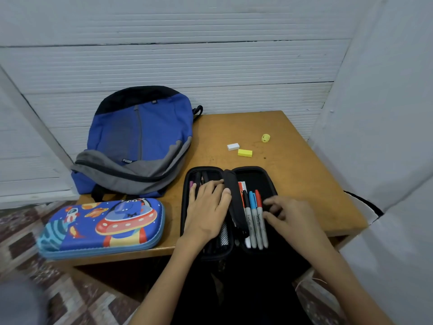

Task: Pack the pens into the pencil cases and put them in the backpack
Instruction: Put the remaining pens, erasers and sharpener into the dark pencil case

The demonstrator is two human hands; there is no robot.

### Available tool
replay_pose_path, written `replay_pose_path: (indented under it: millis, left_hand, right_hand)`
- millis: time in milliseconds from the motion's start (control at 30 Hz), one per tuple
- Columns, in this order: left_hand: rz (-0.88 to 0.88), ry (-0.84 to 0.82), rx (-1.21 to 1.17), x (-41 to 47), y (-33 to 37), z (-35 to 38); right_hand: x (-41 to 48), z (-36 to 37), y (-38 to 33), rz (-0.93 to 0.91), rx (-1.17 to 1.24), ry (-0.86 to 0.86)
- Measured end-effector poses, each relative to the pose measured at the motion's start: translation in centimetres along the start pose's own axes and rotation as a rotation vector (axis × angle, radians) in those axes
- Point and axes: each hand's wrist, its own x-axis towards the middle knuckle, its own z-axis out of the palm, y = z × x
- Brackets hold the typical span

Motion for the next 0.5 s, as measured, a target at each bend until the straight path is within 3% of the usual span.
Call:
replay_pose_path:
  millis: [367,500]
  left_hand:
    - [-0.009,0.015,-0.006,0.1,-0.1,0.2]
    - [-0.005,0.014,-0.011,0.0,-0.2,0.1]
  right_hand:
    - [2.4,2.2,0.7,0.004,0.047,-0.017]
    - [3.8,1.4,0.6,0.049,0.174,-0.017]
